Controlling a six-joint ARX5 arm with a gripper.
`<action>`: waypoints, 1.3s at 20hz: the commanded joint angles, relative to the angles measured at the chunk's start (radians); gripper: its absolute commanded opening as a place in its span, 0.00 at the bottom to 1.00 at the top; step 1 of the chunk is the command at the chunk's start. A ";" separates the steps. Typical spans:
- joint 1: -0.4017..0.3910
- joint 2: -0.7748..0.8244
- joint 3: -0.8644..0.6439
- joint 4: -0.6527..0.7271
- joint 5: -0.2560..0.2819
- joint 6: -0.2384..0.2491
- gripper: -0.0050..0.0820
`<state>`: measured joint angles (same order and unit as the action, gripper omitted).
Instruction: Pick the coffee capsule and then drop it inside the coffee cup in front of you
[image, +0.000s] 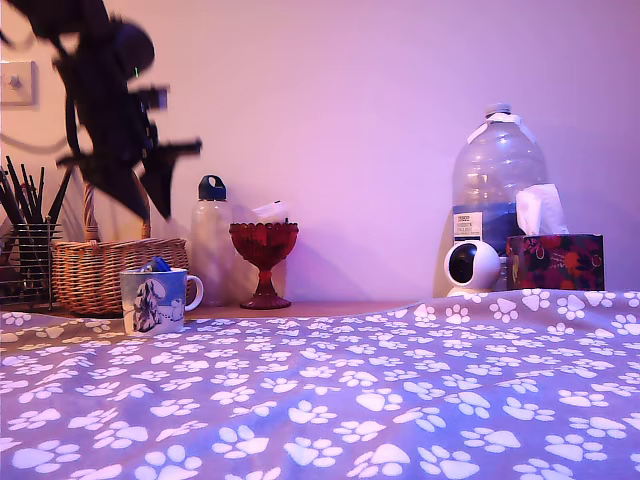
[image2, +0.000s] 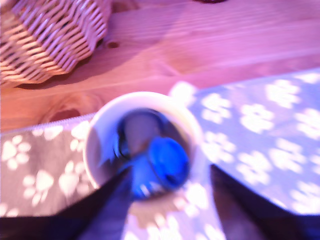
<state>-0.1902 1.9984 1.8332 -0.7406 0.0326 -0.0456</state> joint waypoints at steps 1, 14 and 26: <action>0.000 -0.005 0.002 -0.031 -0.002 0.003 0.08; -0.003 -0.404 -0.399 0.140 0.042 0.000 0.06; 0.033 -0.717 -0.880 0.430 0.043 -0.092 0.03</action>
<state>-0.1699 1.2736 1.0054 -0.3183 0.0772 -0.1287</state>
